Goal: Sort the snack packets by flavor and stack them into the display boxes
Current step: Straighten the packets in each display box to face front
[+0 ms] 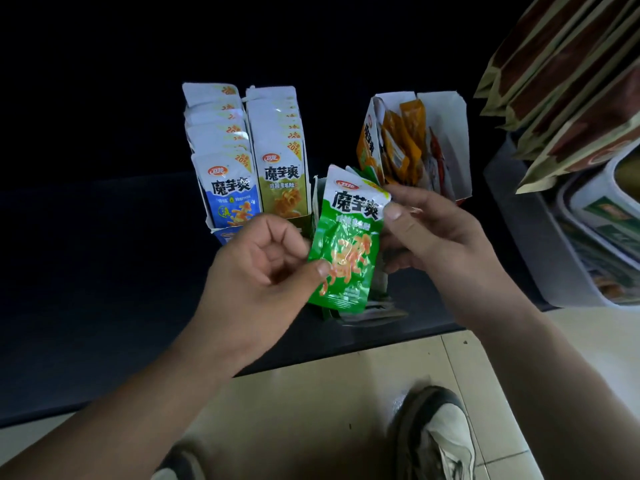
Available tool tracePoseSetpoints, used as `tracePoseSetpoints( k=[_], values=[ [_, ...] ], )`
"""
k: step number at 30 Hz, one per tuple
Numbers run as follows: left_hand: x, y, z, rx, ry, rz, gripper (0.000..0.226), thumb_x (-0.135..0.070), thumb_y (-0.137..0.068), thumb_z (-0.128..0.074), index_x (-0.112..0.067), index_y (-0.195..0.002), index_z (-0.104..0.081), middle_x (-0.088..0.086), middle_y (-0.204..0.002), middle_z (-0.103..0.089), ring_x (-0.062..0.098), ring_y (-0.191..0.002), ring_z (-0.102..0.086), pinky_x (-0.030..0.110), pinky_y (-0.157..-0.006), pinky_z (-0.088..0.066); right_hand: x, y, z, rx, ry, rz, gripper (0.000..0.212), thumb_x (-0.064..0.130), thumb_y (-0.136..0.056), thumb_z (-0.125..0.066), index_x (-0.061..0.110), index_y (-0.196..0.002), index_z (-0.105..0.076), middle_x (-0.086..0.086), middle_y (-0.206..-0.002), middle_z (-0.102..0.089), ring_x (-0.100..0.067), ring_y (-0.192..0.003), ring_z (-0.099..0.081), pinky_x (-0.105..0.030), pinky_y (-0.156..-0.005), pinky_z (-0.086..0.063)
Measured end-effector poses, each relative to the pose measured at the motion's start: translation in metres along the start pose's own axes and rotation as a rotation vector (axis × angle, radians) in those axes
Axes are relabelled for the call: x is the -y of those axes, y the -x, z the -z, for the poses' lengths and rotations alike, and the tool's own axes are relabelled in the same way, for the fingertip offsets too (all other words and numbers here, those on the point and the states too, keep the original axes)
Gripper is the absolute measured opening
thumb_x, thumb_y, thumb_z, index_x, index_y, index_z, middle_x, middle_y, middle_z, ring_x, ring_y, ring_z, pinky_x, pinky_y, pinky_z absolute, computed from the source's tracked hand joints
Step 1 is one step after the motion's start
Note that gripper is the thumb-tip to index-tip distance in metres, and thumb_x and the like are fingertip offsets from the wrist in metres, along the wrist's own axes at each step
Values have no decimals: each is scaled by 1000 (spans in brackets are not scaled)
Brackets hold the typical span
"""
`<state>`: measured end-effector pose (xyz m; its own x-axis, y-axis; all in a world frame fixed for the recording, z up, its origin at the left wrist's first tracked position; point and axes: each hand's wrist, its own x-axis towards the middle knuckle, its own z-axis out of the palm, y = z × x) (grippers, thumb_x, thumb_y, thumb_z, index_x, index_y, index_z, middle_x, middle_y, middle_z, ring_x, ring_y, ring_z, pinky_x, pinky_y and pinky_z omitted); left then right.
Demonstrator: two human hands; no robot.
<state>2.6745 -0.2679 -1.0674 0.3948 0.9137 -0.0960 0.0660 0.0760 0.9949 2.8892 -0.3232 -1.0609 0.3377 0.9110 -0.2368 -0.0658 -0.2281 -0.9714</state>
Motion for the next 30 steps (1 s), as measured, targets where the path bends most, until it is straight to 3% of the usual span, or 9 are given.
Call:
tracePoseSetpoints(
  k=[5,8,12,17,19,22,25,27,30],
  values=[
    [0,-4,-12,-1,-81,28,46,0,-87,-79,-29,-116,-58,-3,-86,-78,12,-82,-74,17,-76,-56,-5,-3,-8,-62,-15,72,35,6,-94,-71,11,-128,-64,-14,-96,-79,-24,-96,-75,-38,-77,-61],
    [1,-9,-14,9,-160,21,39,-1,-89,-77,-33,-107,-63,-7,-88,-77,8,-80,-74,19,-73,-58,-3,-5,-12,-87,-94,98,20,-4,-95,-66,4,-113,-66,-16,-94,-78,-23,-92,-74,-37,-82,-61],
    [4,-8,-15,54,-101,174,32,-6,-94,-71,-33,-111,-64,-3,-98,-75,16,-79,-72,29,-56,-57,-1,-6,-15,-55,-56,40,10,1,-102,-58,10,-107,-57,-18,-95,-76,-25,-84,-69,-35,-67,-57],
    [8,-4,-8,230,-171,231,52,10,-90,-58,-30,-123,-64,-5,-96,-78,13,-75,-66,16,-65,-48,0,-5,-16,-46,-33,-6,8,7,-107,-51,12,-103,-46,-9,-86,-69,-22,-66,-57,-36,-61,-52],
    [14,-1,-6,235,-234,244,55,14,-87,-56,-29,-120,-64,-4,-93,-79,28,-86,-69,30,-77,-55,2,-6,-15,-34,-61,-7,4,10,-109,-47,11,-109,-44,-9,-95,-73,-32,-77,-68,-56,-71,-60],
    [18,6,-4,224,-284,253,53,13,-88,-53,-28,-120,-65,-6,-91,-80,25,-88,-71,44,-92,-57,3,-7,-13,-11,-112,71,5,15,-106,-49,17,-106,-44,-1,-103,-75,-29,-103,-73,-69,-90,-55],
    [17,9,-5,221,-288,258,46,10,-92,-53,-27,-115,-66,-11,-90,-80,11,-82,-71,33,-87,-56,-1,-8,-7,50,-60,136,7,12,-106,-48,14,-112,-45,-1,-113,-75,-32,-113,-71,-68,-98,-52],
    [16,8,-6,199,-272,241,39,8,-93,-55,-26,-109,-67,-11,-89,-79,15,-82,-71,35,-88,-55,-4,-8,-2,98,-40,136,22,8,-105,-52,2,-126,-46,-12,-121,-73,-35,-119,-67,-65,-103,-50],
    [15,3,-6,132,-235,209,27,2,-93,-62,-24,-100,-66,-8,-88,-79,19,-82,-71,43,-90,-57,-6,-5,0,142,-51,136,21,-5,-100,-56,-3,-121,-53,-17,-123,-72,-26,-119,-68,-41,-101,-55]
  ],
)
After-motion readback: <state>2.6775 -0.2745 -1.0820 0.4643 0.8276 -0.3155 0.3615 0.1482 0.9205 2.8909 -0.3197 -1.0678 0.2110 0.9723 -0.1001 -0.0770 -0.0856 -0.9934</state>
